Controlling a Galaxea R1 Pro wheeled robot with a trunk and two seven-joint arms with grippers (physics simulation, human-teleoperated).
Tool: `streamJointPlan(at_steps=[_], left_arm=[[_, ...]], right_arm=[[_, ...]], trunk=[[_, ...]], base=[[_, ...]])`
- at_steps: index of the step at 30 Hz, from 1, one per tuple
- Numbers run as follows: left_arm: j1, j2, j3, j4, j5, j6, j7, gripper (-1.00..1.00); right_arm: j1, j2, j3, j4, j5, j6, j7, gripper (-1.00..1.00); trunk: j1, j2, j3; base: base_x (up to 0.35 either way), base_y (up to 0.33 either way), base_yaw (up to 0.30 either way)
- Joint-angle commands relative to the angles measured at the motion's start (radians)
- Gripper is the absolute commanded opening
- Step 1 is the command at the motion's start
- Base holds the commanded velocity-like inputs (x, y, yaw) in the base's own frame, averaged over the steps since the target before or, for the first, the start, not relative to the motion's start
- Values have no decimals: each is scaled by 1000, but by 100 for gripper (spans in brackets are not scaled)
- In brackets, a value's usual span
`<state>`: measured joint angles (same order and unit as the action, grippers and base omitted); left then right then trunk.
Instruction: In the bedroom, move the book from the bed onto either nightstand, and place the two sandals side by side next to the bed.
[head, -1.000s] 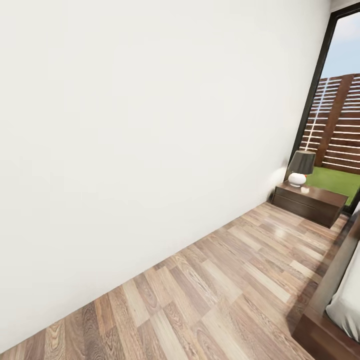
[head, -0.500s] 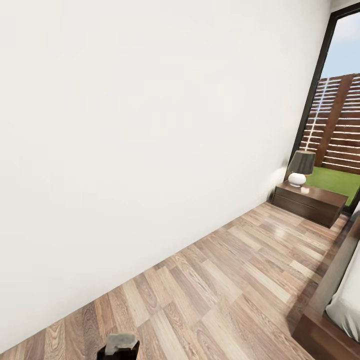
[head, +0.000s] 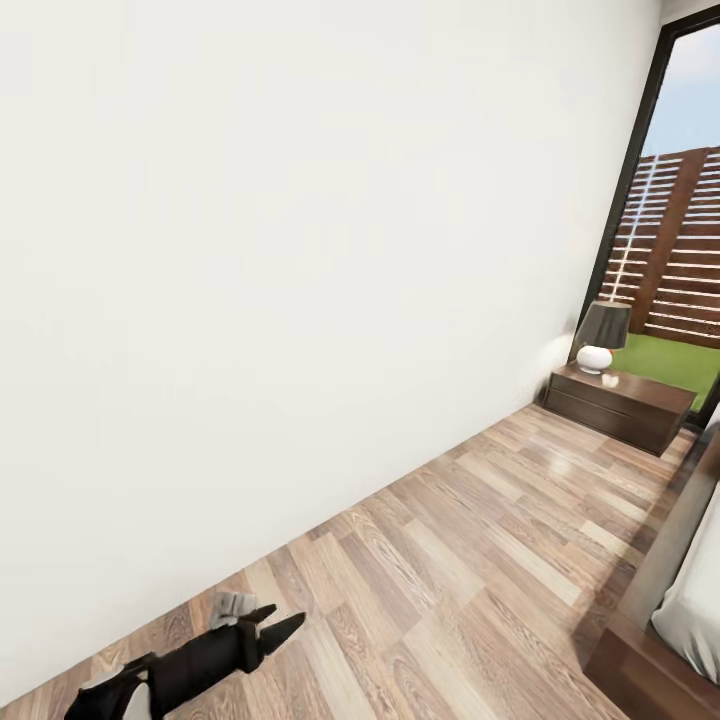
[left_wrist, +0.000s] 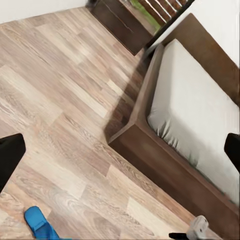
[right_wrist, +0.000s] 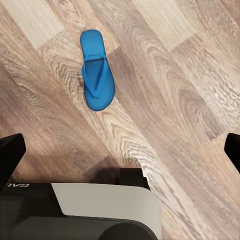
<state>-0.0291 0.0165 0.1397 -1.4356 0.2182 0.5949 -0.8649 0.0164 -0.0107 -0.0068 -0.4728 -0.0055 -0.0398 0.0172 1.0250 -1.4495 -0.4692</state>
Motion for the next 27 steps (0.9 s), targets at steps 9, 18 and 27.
streamJointPlan(at_steps=[9, 18, 27], left_arm=[[0, 25, 59, -6, 83, 20, -84, 100], [-1, 20, 60, -4, 82, 18, -82, 100], [-1, 19, 58, -4, 81, 18, -82, 100]], right_arm=[[-1, 1, 2, -68, 6, 24, -4, 100], [-194, 11, 5, -346, 3, 657, -8, 100], [-404, 15, 11, -227, 11, 799, -10, 100]], trunk=[[0, 0, -1], [0, 0, -1], [0, 0, -1]], base=[[0, 0, 0], [0, 0, 0], [0, 0, 0]])
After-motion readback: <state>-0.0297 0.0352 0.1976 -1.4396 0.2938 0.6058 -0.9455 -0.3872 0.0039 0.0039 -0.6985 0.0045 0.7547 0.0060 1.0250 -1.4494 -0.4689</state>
